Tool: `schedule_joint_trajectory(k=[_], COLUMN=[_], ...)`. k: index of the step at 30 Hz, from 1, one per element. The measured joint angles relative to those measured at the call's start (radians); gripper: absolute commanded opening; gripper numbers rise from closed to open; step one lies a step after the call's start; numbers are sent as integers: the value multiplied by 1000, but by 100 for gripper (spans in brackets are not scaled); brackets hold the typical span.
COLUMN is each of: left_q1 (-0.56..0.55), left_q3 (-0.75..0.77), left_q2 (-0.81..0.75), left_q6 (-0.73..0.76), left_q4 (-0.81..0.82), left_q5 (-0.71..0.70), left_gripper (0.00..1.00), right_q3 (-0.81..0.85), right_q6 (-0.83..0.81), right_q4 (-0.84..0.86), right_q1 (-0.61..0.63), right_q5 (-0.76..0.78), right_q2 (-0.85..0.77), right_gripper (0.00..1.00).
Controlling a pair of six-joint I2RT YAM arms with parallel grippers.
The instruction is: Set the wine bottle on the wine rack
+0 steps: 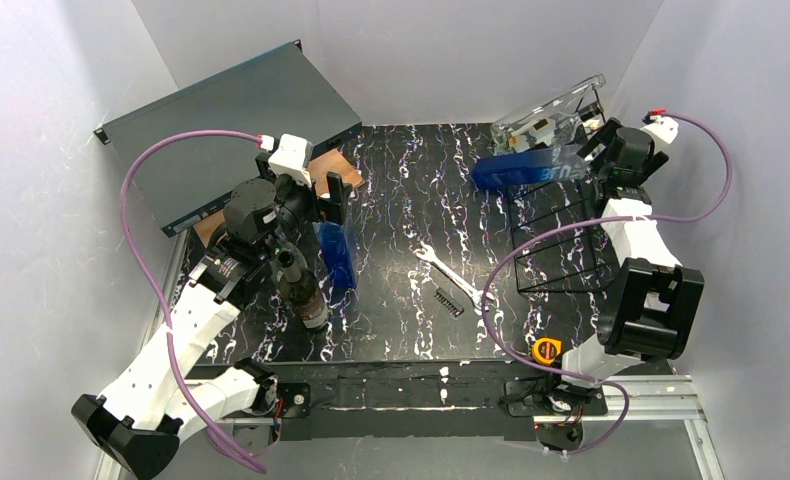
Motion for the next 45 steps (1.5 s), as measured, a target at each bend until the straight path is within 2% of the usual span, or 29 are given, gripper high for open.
schedule_joint_trajectory(k=[15, 24, 29, 45], left_q1=[0, -2, -2, -2], left_q3=[0, 0, 0, 0], left_q2=[-6, -6, -3, -2], left_q6=[-7, -10, -14, -32], left_q4=[0, 0, 0, 0], left_q5=[4, 10, 14, 32], left_gripper=[99, 99, 99, 99], right_q3=[-48, -164, -250, -255], right_q6=[-58, -101, -60, 11], right_q4=[34, 130, 137, 74], right_q1=[13, 65, 67, 118], right_q5=[-101, -120, -114, -29], right_q2=[-32, -106, -181, -304], right_gripper=[98, 99, 98, 98])
